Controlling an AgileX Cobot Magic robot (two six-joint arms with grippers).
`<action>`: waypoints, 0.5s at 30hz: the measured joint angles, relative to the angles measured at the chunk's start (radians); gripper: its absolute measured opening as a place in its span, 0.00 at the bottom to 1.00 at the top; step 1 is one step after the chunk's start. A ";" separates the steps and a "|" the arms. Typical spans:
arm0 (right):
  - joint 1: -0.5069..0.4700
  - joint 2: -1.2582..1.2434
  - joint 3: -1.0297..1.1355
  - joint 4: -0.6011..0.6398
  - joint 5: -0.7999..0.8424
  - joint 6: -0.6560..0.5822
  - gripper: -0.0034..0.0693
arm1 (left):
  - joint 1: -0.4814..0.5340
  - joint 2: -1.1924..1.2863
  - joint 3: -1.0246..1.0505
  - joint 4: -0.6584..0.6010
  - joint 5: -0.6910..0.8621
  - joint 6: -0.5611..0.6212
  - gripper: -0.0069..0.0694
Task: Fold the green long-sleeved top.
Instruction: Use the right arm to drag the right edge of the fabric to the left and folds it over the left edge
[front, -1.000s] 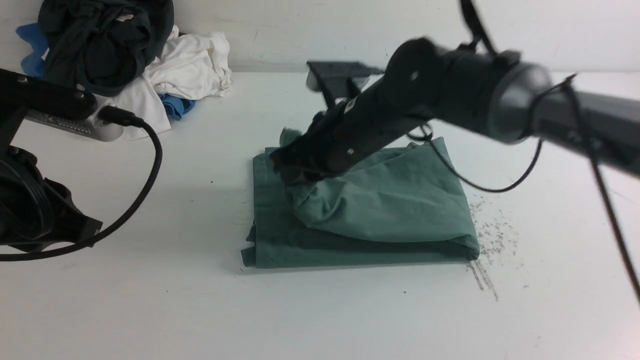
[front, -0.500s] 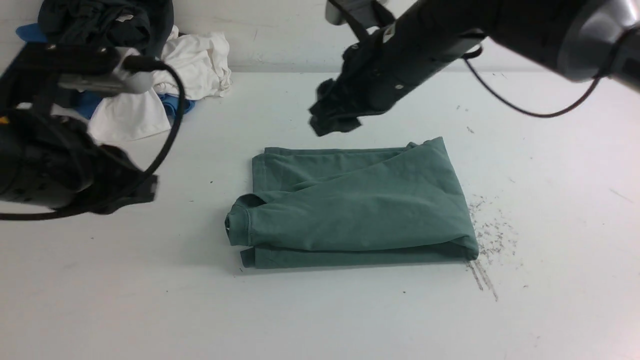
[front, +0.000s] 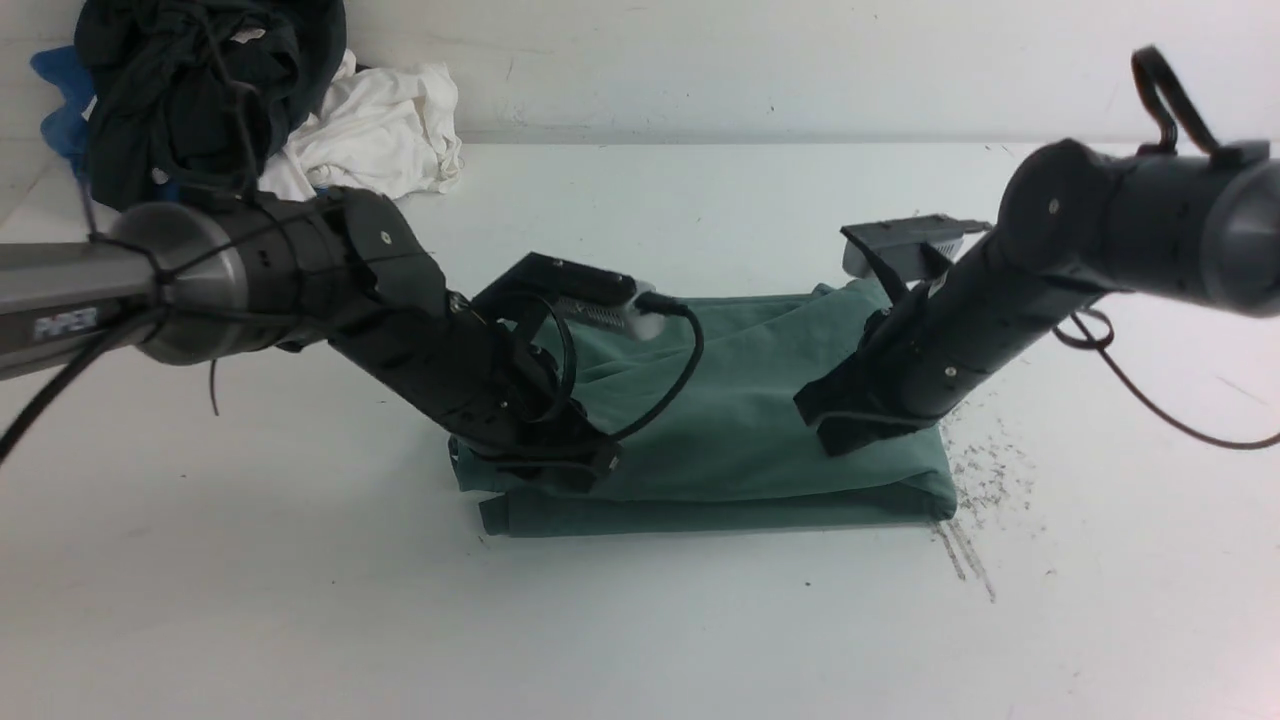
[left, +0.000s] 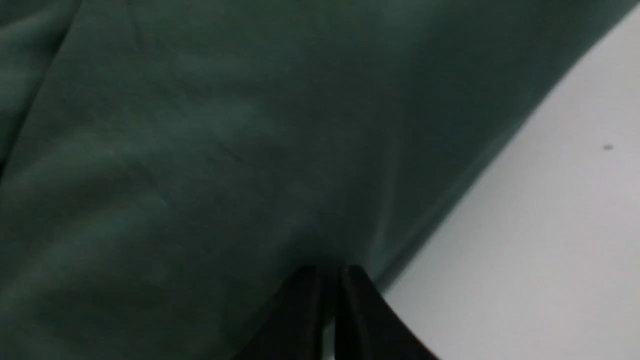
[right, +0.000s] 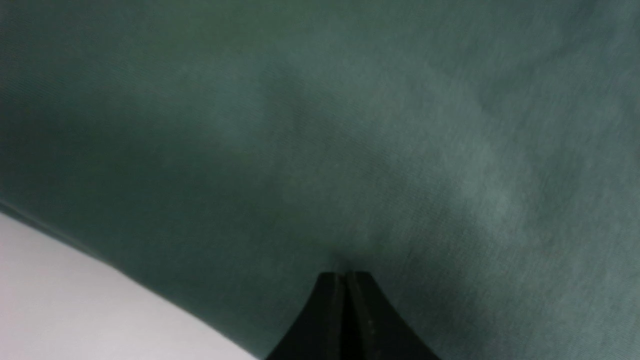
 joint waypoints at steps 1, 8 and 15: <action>0.000 0.000 0.016 0.006 -0.020 -0.004 0.03 | 0.000 0.019 -0.014 0.022 0.000 0.000 0.12; 0.000 -0.083 0.040 -0.047 -0.044 -0.013 0.03 | 0.001 0.014 -0.136 0.209 0.165 -0.084 0.12; 0.000 -0.417 0.040 -0.257 0.049 0.047 0.03 | 0.002 -0.267 -0.147 0.382 0.334 -0.221 0.12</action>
